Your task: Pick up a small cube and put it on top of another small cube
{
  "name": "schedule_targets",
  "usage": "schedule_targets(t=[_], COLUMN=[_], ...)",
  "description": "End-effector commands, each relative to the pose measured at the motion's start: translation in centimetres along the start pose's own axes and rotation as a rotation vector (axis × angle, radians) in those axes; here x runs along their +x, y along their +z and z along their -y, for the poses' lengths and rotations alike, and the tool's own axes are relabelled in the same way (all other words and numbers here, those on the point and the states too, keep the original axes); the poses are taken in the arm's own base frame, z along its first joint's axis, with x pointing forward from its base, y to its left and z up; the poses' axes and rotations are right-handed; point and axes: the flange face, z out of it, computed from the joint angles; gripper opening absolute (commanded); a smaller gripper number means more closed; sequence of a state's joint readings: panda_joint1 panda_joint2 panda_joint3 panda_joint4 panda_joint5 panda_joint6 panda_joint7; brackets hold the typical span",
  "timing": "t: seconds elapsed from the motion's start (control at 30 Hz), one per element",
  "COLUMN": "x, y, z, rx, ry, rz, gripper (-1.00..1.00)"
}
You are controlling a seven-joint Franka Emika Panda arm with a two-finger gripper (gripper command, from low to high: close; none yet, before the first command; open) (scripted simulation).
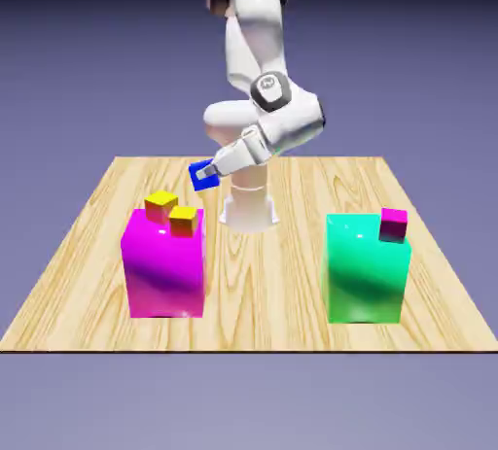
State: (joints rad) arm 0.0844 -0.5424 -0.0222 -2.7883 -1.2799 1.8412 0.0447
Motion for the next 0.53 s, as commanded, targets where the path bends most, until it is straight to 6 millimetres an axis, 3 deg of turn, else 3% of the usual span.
schedule_targets(t=[0.0,0.1,0.2,0.23,0.4,0.43,0.47,0.5], x=[-0.9,-3.7,-1.0,-1.0,0.2,0.2,0.2,0.0], y=[1.2,4.5,1.5,1.5,7.1,7.1,7.1,5.9], z=[0.2,1.1,3.4,3.4,3.8,3.8,3.8,3.6], rx=[-0.013,-0.042,-0.230,-0.230,-0.230,-0.230,-0.230,-0.231], ry=[-0.027,-0.112,-0.251,-0.251,-0.251,-0.251,-0.251,-0.250], rz=[0.014,0.056,-0.005,-0.005,-0.005,-0.005,-0.005,-0.005], gripper=[-1.00,-1.00,-1.00,-1.00,-1.00,1.00,1.00,1.00])
